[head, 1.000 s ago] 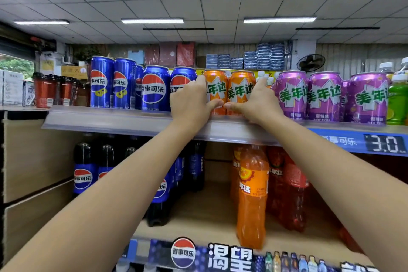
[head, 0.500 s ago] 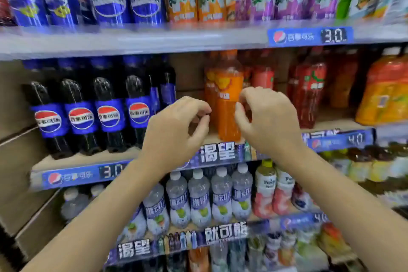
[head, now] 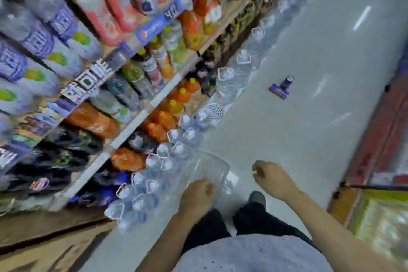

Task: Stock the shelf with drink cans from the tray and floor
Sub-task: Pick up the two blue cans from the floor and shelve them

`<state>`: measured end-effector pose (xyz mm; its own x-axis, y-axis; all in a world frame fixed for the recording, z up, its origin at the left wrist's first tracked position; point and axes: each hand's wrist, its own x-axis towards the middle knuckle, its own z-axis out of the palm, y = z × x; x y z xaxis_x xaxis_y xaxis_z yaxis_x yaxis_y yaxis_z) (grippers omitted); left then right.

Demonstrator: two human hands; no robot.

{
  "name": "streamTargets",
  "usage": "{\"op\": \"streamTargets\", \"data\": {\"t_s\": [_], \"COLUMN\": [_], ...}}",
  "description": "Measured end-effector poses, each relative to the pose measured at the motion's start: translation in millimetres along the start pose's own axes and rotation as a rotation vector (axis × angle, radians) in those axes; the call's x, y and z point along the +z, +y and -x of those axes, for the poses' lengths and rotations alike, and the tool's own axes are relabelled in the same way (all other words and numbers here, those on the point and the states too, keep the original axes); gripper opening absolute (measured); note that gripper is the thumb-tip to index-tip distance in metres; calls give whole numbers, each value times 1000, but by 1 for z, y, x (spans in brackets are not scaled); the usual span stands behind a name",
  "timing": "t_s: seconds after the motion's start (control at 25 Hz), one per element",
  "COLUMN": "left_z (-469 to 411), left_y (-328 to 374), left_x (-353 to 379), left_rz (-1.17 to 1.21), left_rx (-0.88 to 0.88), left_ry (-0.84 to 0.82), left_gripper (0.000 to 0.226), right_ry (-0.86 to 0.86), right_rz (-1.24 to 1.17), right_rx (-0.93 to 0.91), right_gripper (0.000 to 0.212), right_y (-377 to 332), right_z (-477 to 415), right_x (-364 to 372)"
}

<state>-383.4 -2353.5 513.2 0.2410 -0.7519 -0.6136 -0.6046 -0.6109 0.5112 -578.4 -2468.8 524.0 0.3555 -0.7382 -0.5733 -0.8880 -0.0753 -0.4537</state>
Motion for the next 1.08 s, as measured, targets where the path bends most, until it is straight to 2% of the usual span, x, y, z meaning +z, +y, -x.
{"op": "streamTargets", "data": {"t_s": [0.12,0.28,0.44,0.64,0.8,0.92,1.08], "left_z": [-10,-66,-115,-168,-251,-332,-454], "left_y": [16,102,186,220,260,308,386], "left_x": [48,76,104,117,109,99,81], "left_rz": [-120,-140,-84,-26,-51,-44,-105], "left_rx": [6,108,188,93,101,55,35], "left_ry": [-221,-205,-106,-164,-141,-179,-236], "left_gripper": [20,25,24,19,22,23,28], "right_ry": [-74,-158,-106,52,141,139,27], "right_rz": [-120,-230,-295,-353,-380,-419,-392], "right_rx": [258,438,485,450,415,449,504], "right_gripper": [25,17,16,22,21,22,25], "right_y": [89,174,230,267,284,300,331], "right_z": [29,47,21,-59,-140,-198,-283], "right_x": [15,0,-55,-141,-206,-248,-300]}}
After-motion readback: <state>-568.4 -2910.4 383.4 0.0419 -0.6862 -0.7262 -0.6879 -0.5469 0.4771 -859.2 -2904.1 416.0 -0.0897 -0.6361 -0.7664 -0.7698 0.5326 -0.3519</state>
